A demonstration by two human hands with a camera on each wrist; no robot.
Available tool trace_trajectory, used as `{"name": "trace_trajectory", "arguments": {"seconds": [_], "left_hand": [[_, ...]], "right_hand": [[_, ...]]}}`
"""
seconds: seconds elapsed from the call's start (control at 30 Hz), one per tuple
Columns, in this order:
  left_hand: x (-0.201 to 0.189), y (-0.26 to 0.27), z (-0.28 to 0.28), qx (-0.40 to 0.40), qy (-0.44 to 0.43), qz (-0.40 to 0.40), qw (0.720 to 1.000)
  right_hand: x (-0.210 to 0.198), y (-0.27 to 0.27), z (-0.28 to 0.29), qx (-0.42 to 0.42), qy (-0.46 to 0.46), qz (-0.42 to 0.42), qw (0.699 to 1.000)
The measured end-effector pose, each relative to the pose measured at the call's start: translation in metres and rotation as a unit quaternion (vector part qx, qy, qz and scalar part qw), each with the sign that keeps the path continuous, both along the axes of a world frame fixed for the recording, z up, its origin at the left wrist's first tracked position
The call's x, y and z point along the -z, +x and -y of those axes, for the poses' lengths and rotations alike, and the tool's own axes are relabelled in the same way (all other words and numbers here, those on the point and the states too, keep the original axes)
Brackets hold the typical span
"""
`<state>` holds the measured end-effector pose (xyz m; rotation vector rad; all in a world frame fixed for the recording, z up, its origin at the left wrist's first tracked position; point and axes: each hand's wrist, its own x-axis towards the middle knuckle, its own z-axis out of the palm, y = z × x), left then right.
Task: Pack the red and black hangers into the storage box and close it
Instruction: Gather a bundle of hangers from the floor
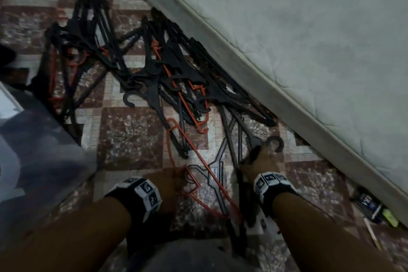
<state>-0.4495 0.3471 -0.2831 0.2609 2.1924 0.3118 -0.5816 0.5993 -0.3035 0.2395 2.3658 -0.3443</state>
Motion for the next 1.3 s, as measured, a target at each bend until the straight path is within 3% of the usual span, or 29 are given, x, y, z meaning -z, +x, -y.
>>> {"name": "trace_trajectory", "arguments": {"seconds": [0.1, 0.2, 0.3, 0.43, 0.5, 0.57, 0.63, 0.77, 0.83, 0.93, 1.07, 1.17, 1.27, 1.3], "left_hand": [[0.008, 0.006, -0.002, -0.045, 0.023, -0.006, 0.999], [0.007, -0.003, -0.003, -0.137, 0.028, 0.007, 0.99], [0.006, -0.017, 0.012, -0.184, 0.03, -0.03, 0.982], [0.005, -0.038, 0.038, -0.254, 0.053, -0.039, 0.965], [0.005, -0.046, 0.048, -0.277, 0.071, -0.05, 0.957], [0.004, -0.053, 0.056, -0.293, 0.076, -0.074, 0.95], [0.0, -0.062, 0.065, -0.322, 0.061, -0.12, 0.937], [-0.01, -0.088, 0.084, -0.32, -0.077, -0.194, 0.924], [-0.013, -0.103, 0.099, -0.392, -0.126, -0.158, 0.897], [-0.012, -0.124, 0.129, -0.517, -0.161, -0.134, 0.83], [-0.006, -0.146, 0.168, -0.57, -0.191, -0.115, 0.791], [0.006, -0.163, 0.197, -0.542, -0.226, -0.116, 0.801], [0.01, -0.171, 0.23, -0.588, -0.216, -0.112, 0.771], [0.012, -0.173, 0.243, -0.574, -0.226, -0.097, 0.781]], "right_hand": [[0.004, 0.004, 0.024, -0.035, -0.058, -0.005, 0.998], [0.007, 0.006, 0.047, -0.056, -0.053, -0.012, 0.997], [0.008, -0.002, 0.06, -0.015, -0.064, -0.016, 0.998], [0.006, -0.015, 0.072, 0.063, -0.21, -0.02, 0.976], [0.002, -0.016, 0.079, 0.074, -0.24, -0.049, 0.967], [0.002, -0.013, 0.083, 0.051, -0.221, -0.071, 0.971], [0.0, -0.006, 0.088, -0.001, -0.139, -0.075, 0.987], [-0.004, 0.003, 0.103, -0.129, 0.013, -0.136, 0.982], [0.003, 0.0, 0.108, -0.204, 0.042, -0.078, 0.975], [0.019, -0.007, 0.106, -0.27, 0.049, 0.019, 0.961], [0.029, -0.012, 0.106, -0.215, 0.027, 0.022, 0.976], [0.03, -0.014, 0.107, -0.214, 0.027, 0.015, 0.976], [0.032, -0.013, 0.106, -0.222, 0.036, 0.009, 0.974], [0.033, -0.013, 0.107, -0.224, 0.037, 0.007, 0.974]]}}
